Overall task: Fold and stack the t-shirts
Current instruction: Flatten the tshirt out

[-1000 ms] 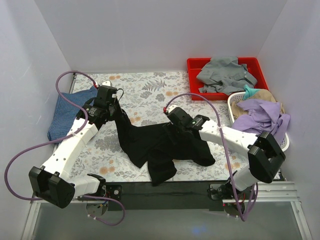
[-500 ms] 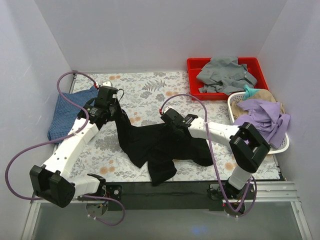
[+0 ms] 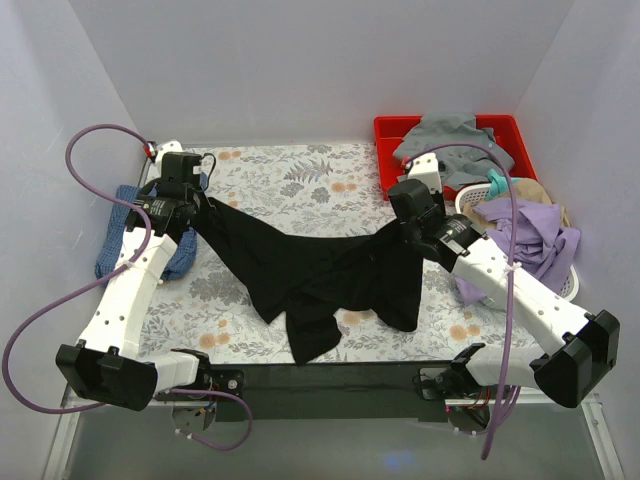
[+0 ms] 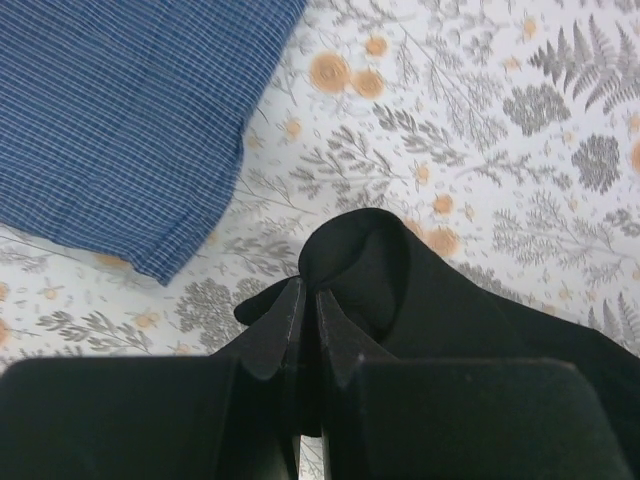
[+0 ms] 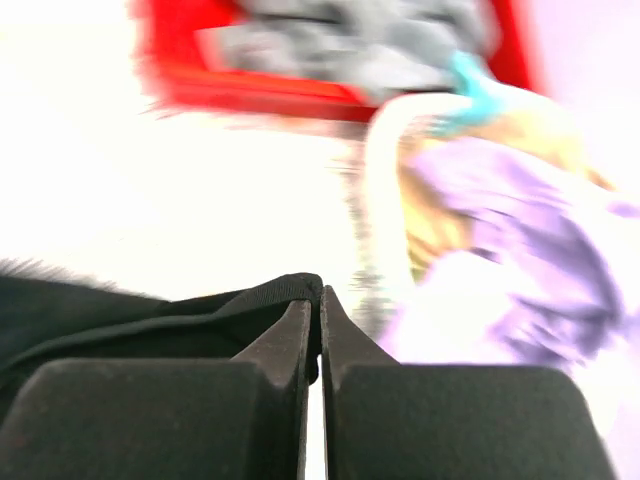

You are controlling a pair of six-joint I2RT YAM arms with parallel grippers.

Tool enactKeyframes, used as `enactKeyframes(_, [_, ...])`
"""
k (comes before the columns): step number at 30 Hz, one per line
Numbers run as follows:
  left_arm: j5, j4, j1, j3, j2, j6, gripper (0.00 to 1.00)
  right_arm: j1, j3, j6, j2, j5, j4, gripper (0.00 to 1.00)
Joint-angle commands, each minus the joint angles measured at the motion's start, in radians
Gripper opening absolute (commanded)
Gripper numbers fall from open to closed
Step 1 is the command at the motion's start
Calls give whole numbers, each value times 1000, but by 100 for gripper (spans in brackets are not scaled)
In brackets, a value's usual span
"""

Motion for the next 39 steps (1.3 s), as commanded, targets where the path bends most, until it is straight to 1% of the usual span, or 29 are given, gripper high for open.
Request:
enactKeyframes(1, [-114, -36, 14, 90, -3, 49, 0, -68, -33, 42, 37, 168, -45, 1])
enactKeyframes(4, [-162, -55, 27, 104, 8, 40, 0, -108, -66, 99, 49, 220, -62, 1])
enactKeyframes(8, [-285, -61, 62, 71, 17, 5, 0, -169, -92, 131, 43, 247, -68, 1])
enactKeyframes(11, [-257, -35, 94, 33, 39, -3, 0, -205, -96, 139, 59, 251, -69, 1])
enactKeyframes(14, [-248, -1, 99, -13, 57, -18, 0, -211, -86, 150, 85, 218, -71, 1])
enactKeyframes(17, [-248, 26, 103, -25, 73, -29, 0, -216, -83, 154, 83, 224, -71, 1])
enactKeyframes(20, [-265, 19, 114, 4, 88, -39, 0, -216, -75, 154, 43, 219, -74, 1])
enactKeyframes(22, [-268, 11, 126, 21, 77, -55, 0, -216, -67, 159, -23, 216, -69, 1])
enactKeyframes(23, [-262, 16, 129, 27, 70, -56, 0, -216, -69, 136, -49, 205, -56, 1])
enactKeyframes(26, [-224, 23, 143, 59, 15, -63, 0, -216, -109, 70, -183, 112, 67, 1])
enactKeyframes(27, [-207, 20, 149, 91, 1, -60, 0, -216, -121, 29, -258, 93, 98, 1])
enactKeyframes(28, [-187, 10, 155, 114, -21, -59, 0, -216, -130, 12, -294, 57, 147, 1])
enactKeyframes(30, [-167, -25, 157, 172, -41, -50, 0, -216, -116, -10, -371, 20, 156, 1])
enactKeyframes(31, [-153, -38, 157, 236, -55, -46, 0, -216, -103, -28, -386, -31, 156, 1])
enactKeyframes(32, [-100, -47, 157, 269, -74, -37, 0, -214, -71, -38, -397, -58, 138, 1])
enactKeyframes(33, [-76, -70, 157, 301, -88, -33, 0, -213, -51, -47, -409, -89, 123, 1])
enactKeyframes(34, [-53, -79, 157, 338, -104, -30, 0, -213, -38, -70, -415, -164, 113, 1])
enactKeyframes(36, [31, -69, 157, 392, -169, -17, 0, -214, -5, -82, -454, -235, 93, 1])
enactKeyframes(37, [45, -67, 157, 404, -192, -12, 0, -214, 3, -91, -475, -302, 95, 1])
enactKeyframes(39, [34, -104, 157, 474, -248, -24, 0, -214, 37, -93, -542, -351, 99, 1])
